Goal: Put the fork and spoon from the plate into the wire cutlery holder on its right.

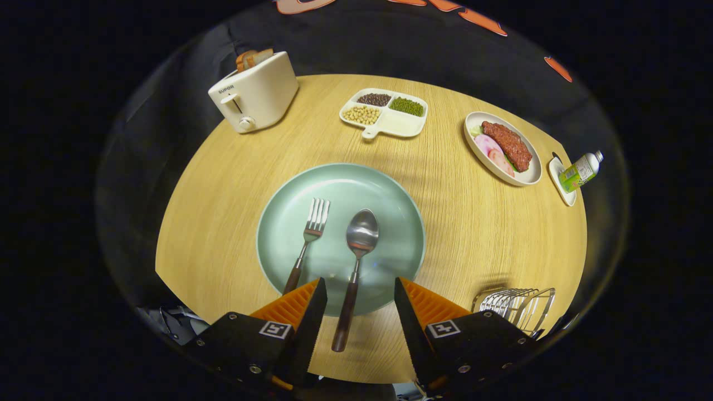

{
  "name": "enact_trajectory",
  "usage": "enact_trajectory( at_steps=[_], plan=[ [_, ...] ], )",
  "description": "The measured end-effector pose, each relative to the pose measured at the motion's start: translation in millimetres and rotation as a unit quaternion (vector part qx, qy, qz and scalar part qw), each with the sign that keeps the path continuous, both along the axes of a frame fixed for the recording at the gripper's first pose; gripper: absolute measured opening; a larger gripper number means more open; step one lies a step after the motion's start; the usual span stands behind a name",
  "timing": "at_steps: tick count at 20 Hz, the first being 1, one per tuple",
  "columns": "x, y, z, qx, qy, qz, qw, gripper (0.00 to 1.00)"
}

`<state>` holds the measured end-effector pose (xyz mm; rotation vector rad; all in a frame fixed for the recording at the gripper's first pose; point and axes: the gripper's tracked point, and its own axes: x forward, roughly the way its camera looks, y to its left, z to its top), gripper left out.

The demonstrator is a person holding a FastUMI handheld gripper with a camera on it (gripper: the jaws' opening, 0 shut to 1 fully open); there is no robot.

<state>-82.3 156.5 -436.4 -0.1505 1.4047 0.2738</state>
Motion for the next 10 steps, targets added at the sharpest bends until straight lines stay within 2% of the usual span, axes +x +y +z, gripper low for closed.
enact_trajectory(
  at_steps=[4, 8, 10],
  plan=[
    [-11, 2, -26, -0.015, 0.046, -0.009, 0.999, 0.61],
    [-12, 0, -42, -0.040, 0.062, -0.014, 0.997, 0.39],
    [-9, -2, -44, -0.051, 0.062, -0.019, 0.997, 0.23]
  ],
)
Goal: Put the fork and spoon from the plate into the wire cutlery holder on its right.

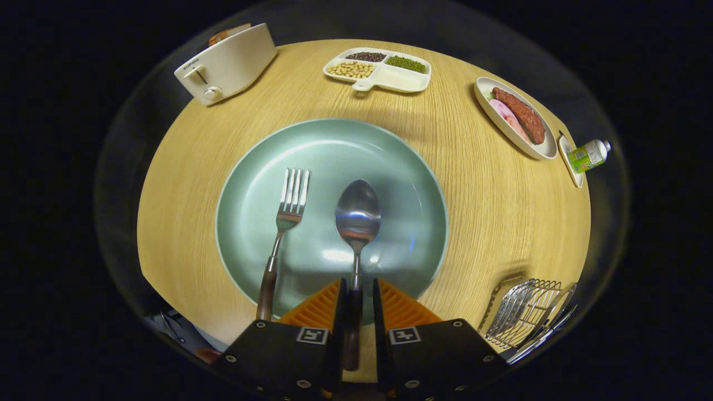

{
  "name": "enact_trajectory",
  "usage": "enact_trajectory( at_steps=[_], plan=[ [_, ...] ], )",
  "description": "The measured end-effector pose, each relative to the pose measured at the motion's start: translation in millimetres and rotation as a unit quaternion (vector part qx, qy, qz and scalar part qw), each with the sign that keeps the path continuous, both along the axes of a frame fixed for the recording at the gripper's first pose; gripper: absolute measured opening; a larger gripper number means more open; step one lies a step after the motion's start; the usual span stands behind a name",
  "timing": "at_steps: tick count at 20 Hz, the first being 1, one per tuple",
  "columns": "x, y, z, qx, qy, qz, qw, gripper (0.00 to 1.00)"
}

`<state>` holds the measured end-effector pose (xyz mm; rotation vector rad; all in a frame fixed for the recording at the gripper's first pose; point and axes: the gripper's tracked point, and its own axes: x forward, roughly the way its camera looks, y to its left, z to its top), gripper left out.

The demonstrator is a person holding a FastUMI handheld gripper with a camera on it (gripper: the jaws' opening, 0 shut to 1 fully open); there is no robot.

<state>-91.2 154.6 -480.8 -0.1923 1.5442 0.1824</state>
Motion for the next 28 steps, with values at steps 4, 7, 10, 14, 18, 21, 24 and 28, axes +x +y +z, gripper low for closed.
enact_trajectory(
  at_steps=[4, 7, 10, 14, 18, 21, 24, 28],
  plan=[
    [7, 3, 4, 0.026, -0.018, -0.016, 0.999, 0.10],
    [10, -5, 25, 0.040, -0.046, -0.027, 0.998, 0.08],
    [5, -23, 48, 0.044, -0.069, -0.039, 0.996, 0.07],
    [4, -38, 61, 0.066, -0.084, -0.069, 0.992, 0.06],
    [5, -50, 84, 0.089, -0.111, -0.082, 0.986, 0.05],
    [0, -70, 111, 0.096, -0.133, -0.094, 0.982, 0.05],
    [-6, -103, 139, 0.087, -0.156, -0.107, 0.978, 0.05],
    [-14, -158, 158, 0.058, -0.176, -0.121, 0.975, 0.05]
  ],
)
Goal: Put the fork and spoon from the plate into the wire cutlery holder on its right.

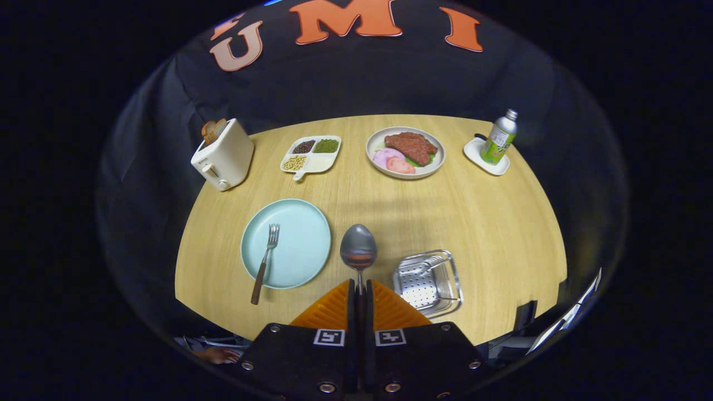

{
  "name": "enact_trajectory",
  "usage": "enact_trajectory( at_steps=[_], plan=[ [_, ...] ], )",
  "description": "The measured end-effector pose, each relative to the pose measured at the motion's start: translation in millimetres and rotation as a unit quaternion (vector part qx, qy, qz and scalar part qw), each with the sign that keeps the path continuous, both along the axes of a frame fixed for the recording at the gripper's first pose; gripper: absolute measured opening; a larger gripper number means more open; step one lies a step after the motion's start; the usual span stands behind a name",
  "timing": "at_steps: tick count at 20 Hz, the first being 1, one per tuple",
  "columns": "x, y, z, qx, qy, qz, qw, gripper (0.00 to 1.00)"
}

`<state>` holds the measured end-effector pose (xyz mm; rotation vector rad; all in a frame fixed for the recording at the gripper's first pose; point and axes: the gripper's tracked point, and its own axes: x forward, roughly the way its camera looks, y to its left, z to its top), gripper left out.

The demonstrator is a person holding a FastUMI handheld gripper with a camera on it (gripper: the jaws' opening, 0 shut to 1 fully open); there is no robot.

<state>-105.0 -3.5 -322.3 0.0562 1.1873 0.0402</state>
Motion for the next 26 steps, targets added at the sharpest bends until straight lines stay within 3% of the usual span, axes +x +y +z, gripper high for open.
enact_trajectory(
  at_steps=[6, 14, 20, 26],
  plan=[
    [-29, -57, -6, -0.017, 0.024, -0.021, 0.999, 0.05],
    [-46, -67, -56, -0.031, 0.072, 0.026, 0.997, 0.05],
    [-30, -76, -53, -0.049, 0.071, 0.069, 0.994, 0.06],
    [-16, -86, -41, -0.075, 0.046, 0.075, 0.993, 0.12]
  ],
)
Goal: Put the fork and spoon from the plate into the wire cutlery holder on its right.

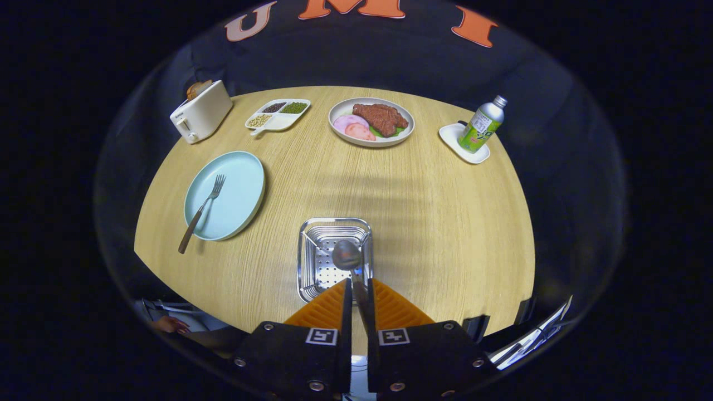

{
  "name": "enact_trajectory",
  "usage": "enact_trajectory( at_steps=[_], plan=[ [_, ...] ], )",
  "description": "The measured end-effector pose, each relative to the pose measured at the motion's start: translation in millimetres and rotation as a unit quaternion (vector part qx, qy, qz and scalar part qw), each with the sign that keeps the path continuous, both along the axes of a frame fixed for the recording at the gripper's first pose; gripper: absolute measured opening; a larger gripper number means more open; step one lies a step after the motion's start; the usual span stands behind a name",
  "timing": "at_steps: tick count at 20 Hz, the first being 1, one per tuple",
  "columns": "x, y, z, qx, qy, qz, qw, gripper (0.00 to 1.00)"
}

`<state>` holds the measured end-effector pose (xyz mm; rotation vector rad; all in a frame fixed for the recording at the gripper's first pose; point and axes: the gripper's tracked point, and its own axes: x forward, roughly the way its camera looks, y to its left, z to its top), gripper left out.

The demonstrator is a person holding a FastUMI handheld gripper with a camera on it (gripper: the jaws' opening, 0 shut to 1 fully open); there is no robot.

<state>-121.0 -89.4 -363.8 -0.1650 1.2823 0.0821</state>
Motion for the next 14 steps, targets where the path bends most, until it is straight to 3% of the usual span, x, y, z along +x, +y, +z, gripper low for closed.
enact_trajectory(
  at_steps=[7, 10, 11, 14],
  plan=[
    [26, 46, 34, 0.065, -0.054, -0.016, 0.996, 0.17],
    [39, 84, 45, 0.096, -0.079, -0.005, 0.992, 0.39],
    [42, 96, 46, 0.102, -0.084, -0.003, 0.991, 0.53],
    [48, 135, 45, 0.129, -0.080, -0.003, 0.988, 0.72]
  ],
)
